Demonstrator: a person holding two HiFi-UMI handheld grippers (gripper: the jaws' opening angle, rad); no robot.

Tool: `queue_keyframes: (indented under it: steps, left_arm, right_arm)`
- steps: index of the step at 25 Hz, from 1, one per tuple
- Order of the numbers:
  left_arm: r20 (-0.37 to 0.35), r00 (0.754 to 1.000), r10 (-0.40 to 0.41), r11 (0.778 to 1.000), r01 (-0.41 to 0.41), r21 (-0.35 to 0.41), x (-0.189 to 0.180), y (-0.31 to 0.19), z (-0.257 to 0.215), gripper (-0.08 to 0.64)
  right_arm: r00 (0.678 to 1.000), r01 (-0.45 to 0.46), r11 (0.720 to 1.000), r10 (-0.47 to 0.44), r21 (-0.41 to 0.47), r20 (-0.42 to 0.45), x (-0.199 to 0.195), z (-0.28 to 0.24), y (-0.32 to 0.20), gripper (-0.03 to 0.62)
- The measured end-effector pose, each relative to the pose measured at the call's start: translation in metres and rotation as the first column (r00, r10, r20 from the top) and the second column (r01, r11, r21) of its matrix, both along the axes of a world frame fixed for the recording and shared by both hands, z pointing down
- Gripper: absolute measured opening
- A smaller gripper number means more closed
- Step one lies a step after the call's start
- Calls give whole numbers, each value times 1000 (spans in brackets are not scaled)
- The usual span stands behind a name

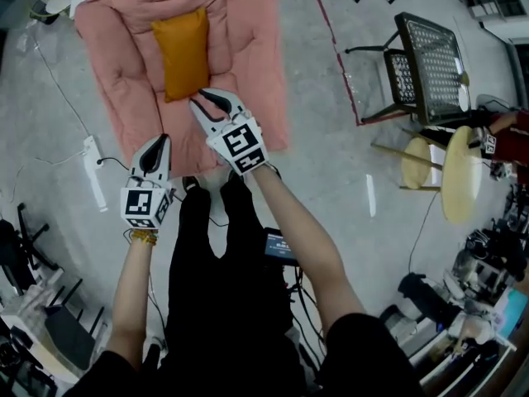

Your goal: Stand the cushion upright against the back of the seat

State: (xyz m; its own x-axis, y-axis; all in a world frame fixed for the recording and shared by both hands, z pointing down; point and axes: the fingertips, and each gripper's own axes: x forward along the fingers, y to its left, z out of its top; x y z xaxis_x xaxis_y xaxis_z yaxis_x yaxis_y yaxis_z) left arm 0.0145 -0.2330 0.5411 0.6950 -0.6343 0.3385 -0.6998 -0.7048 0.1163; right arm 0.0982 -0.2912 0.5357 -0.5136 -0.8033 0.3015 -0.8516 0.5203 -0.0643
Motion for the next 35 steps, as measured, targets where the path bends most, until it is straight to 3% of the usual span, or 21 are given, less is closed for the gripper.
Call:
queue_keyframes:
  steps: [5, 14, 35]
  left_arm:
    - [-3, 999, 33, 998, -32, 56, 24, 6, -47, 20]
    - [26, 998, 55, 995, -57, 77, 38, 19, -86, 20]
    - [21, 999, 43, 990, -46, 135, 62, -3, -139, 20]
  right_arm:
    - [1000, 20, 999, -19, 40, -15, 21, -47, 31, 94]
    - [1000, -1, 998, -1, 69, 15, 33, -93, 54, 94]
    - [999, 31, 995, -32, 97, 3, 47, -133, 60, 94]
